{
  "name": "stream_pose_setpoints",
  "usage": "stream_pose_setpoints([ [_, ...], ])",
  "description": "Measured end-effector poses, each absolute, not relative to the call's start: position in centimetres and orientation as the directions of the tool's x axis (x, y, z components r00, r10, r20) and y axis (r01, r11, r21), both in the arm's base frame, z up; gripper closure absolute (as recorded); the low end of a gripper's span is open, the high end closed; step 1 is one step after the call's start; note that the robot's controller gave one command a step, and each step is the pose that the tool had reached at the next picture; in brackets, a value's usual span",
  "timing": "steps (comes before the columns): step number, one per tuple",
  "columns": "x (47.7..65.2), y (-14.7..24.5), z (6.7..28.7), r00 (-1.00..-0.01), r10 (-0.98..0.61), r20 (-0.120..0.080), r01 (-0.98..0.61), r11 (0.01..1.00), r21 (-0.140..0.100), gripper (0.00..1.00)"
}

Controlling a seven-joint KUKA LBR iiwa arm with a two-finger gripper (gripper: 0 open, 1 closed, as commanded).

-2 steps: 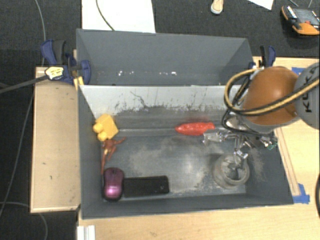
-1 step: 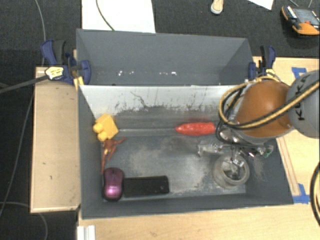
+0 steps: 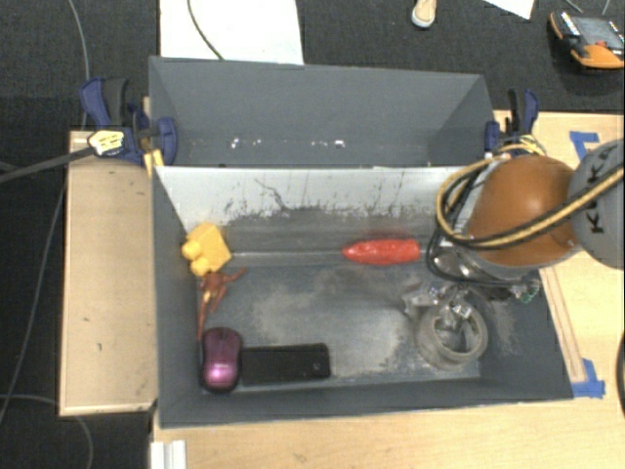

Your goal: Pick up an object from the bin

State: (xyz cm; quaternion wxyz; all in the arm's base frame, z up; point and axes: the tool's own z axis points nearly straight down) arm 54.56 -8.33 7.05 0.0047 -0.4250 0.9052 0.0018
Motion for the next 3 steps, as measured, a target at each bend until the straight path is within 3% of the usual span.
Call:
stream_pose_setpoints([
  [3,54.5,-8.3,8.9,-0.640,-0.768,-0.012,-0.768,0.640,-0.002,1.00],
])
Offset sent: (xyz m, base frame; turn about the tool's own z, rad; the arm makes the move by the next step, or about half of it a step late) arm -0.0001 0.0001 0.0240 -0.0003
